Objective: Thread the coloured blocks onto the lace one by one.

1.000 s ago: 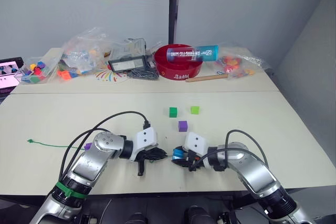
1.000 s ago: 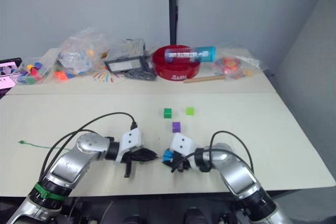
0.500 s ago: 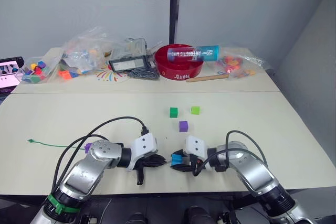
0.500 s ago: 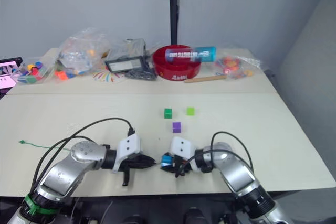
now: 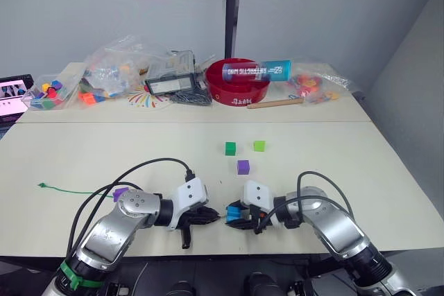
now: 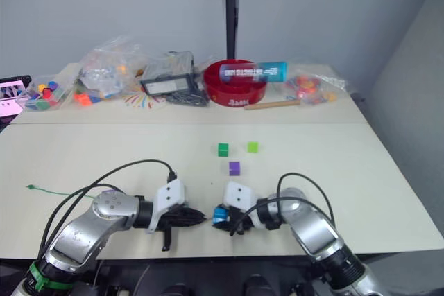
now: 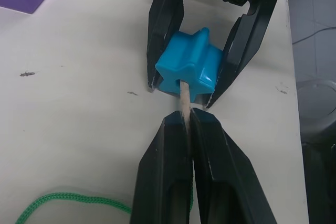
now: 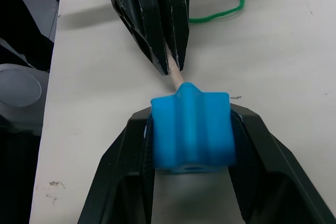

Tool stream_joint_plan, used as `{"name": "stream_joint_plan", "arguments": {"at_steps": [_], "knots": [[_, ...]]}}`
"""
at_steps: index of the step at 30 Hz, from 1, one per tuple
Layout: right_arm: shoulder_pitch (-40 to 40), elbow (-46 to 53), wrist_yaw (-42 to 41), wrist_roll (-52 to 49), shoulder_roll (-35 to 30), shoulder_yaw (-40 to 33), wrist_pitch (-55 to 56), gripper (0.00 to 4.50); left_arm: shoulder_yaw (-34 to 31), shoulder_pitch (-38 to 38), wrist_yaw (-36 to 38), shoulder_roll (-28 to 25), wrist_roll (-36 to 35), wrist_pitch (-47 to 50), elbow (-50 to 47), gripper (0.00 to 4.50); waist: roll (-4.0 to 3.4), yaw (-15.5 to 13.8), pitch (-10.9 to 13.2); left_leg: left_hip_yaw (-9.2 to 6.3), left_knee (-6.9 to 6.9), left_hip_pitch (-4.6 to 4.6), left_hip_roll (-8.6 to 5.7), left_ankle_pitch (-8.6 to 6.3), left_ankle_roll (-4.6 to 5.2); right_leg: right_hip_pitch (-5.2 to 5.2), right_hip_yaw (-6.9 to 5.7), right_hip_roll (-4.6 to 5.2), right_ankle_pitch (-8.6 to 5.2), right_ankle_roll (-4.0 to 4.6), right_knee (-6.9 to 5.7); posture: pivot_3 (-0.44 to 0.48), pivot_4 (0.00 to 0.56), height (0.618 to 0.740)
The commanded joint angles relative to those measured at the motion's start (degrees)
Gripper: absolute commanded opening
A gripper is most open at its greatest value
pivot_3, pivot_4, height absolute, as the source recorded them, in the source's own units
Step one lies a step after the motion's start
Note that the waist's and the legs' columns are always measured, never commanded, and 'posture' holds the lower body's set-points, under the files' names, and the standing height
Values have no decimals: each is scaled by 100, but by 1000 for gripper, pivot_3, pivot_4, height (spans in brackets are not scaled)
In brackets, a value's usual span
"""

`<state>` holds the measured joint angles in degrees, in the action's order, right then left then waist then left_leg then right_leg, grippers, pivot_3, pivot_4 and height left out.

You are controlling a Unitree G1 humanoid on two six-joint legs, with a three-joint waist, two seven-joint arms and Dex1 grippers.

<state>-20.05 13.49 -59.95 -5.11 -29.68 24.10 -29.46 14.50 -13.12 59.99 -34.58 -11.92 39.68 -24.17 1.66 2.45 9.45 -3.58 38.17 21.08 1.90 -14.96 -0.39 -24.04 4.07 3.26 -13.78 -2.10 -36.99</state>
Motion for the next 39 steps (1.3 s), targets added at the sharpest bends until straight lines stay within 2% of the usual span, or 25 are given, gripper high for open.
{"name": "stream_joint_plan", "arguments": {"at_steps": [1, 15, 24, 33, 39], "knots": [[35, -208, 90, 185, 39, 398, -265, 1361, 112, -131, 146, 166, -471, -65, -261, 0, 0, 1, 0, 0, 0, 0, 0, 0, 0, 0, 0, 0, 0, 0, 0, 0, 150, 731], [-126, 6, 277, 248, 328, 584, -633, 1361, 508, -243, 24, 396, -410, -136, -338, 0, 0, 1, 0, 0, 0, -4, -1, 1, -1, 5, 0, 1, 1, 1, -2, 0, 150, 731], [-136, -7, 357, 542, 289, 721, -685, 1361, 353, -281, 144, 125, -341, -308, -196, 0, -1, 24, -1, 1, 0, -9, 1, 1, -1, 7, 0, -1, 1, 1, -3, 0, 150, 731], [-216, 60, 354, 573, 284, 738, -938, 1361, 228, -350, 298, 47, -453, -461, -92, 2982, -1, 74, -5, 3, -5, -26, 6, 1, -1, 15, 5, -8, 1, 3, -6, 0, 150, 731], [-303, 61, 365, 520, 208, 741, -1040, 1361, -72, -439, 468, -273, -499, -560, 106, 2982, -1, 126, -5, 2, -6, -30, 11, 1, -1, 15, 6, -14, -2, 3, -7, 0, 150, 731]]}}
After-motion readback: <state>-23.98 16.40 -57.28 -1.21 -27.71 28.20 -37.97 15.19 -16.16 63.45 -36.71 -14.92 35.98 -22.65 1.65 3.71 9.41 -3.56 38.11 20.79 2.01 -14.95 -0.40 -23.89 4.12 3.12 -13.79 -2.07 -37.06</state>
